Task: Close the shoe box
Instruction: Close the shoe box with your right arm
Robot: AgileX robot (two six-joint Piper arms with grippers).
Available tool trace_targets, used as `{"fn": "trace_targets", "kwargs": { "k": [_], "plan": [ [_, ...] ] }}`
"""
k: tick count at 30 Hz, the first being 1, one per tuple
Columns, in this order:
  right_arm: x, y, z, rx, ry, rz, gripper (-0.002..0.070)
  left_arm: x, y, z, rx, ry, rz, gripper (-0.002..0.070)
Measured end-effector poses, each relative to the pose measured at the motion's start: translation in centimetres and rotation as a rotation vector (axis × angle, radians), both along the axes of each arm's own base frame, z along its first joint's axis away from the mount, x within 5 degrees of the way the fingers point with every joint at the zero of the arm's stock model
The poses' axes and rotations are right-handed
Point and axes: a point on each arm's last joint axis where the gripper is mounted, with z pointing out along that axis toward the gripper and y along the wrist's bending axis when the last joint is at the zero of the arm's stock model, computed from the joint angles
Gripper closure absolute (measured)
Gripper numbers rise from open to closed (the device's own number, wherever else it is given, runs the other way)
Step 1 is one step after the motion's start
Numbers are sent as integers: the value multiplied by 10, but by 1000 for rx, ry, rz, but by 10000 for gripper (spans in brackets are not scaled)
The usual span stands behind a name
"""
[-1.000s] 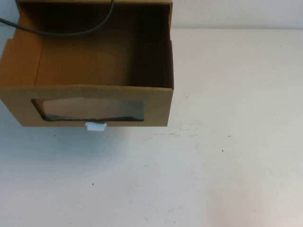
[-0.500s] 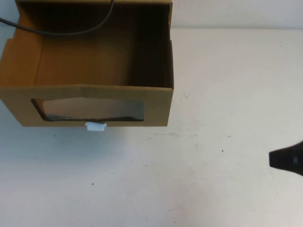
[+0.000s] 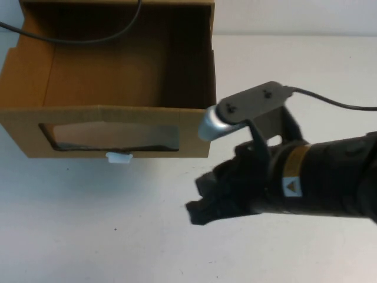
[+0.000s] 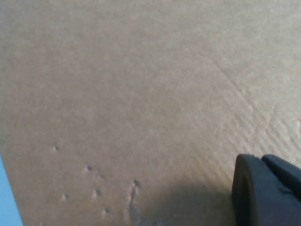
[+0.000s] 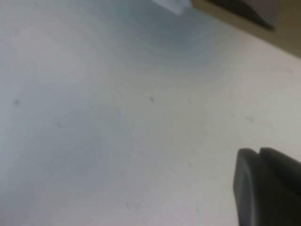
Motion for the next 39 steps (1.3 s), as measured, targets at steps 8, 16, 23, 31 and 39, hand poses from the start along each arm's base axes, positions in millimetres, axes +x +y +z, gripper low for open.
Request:
{"fn": "trace_targets", "kwargs": {
  "k": [8, 16, 23, 31, 39],
  "plan": [
    [17, 54, -6, 278, -210, 71, 687, 0, 0, 0, 0, 0, 0, 680],
    [44, 94, -20, 319, -248, 93, 687, 0, 0, 0, -3, 2, 2, 680],
    [75, 108, -18, 291, -250, 50, 687, 0, 0, 0, -2, 2, 3, 680],
    [91, 102, -12, 281, -248, 3, 687, 0, 0, 0, -3, 4, 3, 680],
    [79, 104, -18, 156, -140, 4, 687, 0, 0, 0, -4, 7, 3, 680]
  ]
}}
